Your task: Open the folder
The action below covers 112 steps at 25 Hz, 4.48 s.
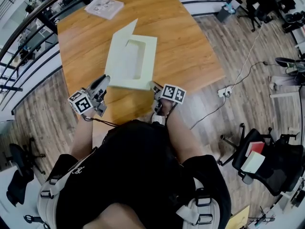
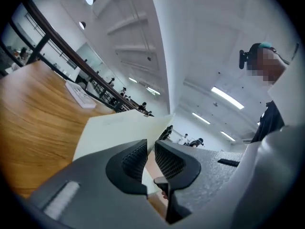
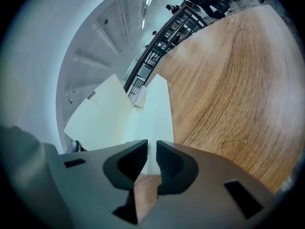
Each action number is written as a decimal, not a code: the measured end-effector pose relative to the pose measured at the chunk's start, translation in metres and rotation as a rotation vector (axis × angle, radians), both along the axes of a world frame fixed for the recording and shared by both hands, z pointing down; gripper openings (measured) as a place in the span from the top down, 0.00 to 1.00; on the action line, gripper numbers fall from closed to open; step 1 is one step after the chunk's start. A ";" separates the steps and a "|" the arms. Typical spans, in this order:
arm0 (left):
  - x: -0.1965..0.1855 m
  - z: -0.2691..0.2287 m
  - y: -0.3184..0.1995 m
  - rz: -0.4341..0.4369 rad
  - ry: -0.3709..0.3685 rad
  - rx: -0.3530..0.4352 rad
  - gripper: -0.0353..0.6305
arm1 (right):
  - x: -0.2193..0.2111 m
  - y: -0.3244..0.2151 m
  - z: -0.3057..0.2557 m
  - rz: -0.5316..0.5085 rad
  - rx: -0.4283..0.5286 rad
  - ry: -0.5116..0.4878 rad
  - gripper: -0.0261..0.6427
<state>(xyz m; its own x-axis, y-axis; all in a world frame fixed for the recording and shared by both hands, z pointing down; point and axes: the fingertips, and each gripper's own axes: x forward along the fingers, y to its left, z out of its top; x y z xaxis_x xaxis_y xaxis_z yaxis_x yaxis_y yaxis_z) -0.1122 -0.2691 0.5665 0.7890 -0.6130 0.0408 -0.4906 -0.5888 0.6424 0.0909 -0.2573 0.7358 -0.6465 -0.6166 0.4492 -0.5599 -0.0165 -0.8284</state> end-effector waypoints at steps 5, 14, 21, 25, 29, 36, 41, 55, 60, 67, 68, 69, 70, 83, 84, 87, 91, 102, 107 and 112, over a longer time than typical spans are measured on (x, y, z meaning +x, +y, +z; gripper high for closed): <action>-0.064 -0.012 -0.010 -0.237 0.007 0.016 0.89 | -0.001 -0.002 -0.002 -0.021 0.016 0.060 0.87; -0.189 0.042 -0.018 -0.677 -0.171 -0.103 0.94 | -0.001 -0.001 -0.002 -0.013 0.008 0.116 0.87; -0.238 0.082 -0.015 -0.808 -0.172 -0.215 0.94 | 0.001 -0.005 -0.005 0.004 0.014 0.136 0.88; -0.263 0.113 -0.009 -0.868 -0.174 -0.312 0.94 | 0.002 -0.008 -0.005 0.012 0.015 0.151 0.89; -0.277 0.152 0.003 -0.892 -0.186 -0.452 0.94 | 0.009 -0.011 -0.005 0.025 0.012 0.173 0.89; -0.277 0.192 0.031 -0.873 -0.411 -0.619 0.91 | 0.018 -0.016 -0.004 0.033 0.029 0.234 0.89; -0.278 0.200 0.031 -0.832 -0.496 -0.671 0.88 | 0.016 -0.017 -0.005 0.020 0.039 0.261 0.89; -0.267 0.118 0.029 -0.877 -0.555 -0.400 0.83 | 0.024 -0.026 -0.032 0.067 0.106 0.290 0.89; -0.263 0.045 0.030 -0.979 -0.651 -0.173 0.83 | 0.029 -0.051 -0.086 0.113 0.286 0.360 0.89; -0.193 -0.039 0.016 -0.891 -0.728 0.122 0.86 | 0.016 -0.070 -0.193 0.116 0.661 0.562 0.91; -0.181 -0.048 0.014 -0.873 -0.724 0.153 0.87 | 0.011 -0.070 -0.208 0.111 0.718 0.594 0.92; -0.168 -0.056 0.012 -0.853 -0.723 0.185 0.88 | 0.005 -0.068 -0.221 0.107 0.770 0.624 0.93; -0.155 -0.064 0.009 -0.830 -0.727 0.220 0.90 | 0.000 -0.066 -0.232 0.104 0.816 0.652 0.94; -0.010 -0.096 0.005 -0.518 -0.754 0.487 0.94 | -0.040 -0.038 -0.280 0.077 1.022 0.706 0.95; -0.008 -0.093 0.004 -0.512 -0.741 0.474 0.94 | -0.042 -0.036 -0.278 0.071 1.024 0.704 0.95; -0.004 -0.085 0.004 -0.497 -0.725 0.442 0.94 | -0.044 -0.030 -0.271 0.058 1.021 0.698 0.95; -0.005 -0.077 0.001 -0.490 -0.706 0.408 0.94 | -0.048 -0.030 -0.267 0.041 1.018 0.689 0.95; -0.008 -0.070 0.002 -0.479 -0.717 0.378 0.94 | -0.048 -0.032 -0.267 0.050 1.010 0.682 0.95; -0.006 -0.068 0.002 -0.476 -0.718 0.374 0.94 | -0.046 -0.031 -0.266 0.047 1.006 0.684 0.95; -0.003 -0.067 0.003 -0.475 -0.717 0.372 0.94 | -0.041 -0.030 -0.263 0.045 1.002 0.689 0.95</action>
<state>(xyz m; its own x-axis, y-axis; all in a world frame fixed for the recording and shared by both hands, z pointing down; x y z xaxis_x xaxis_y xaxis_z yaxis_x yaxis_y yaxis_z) -0.1153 -0.2666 0.4994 0.3152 -0.9359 0.1571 -0.9383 -0.3322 -0.0960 0.0500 -0.2870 0.4731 -0.4296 -0.9030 0.0016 -0.9029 0.4296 -0.0146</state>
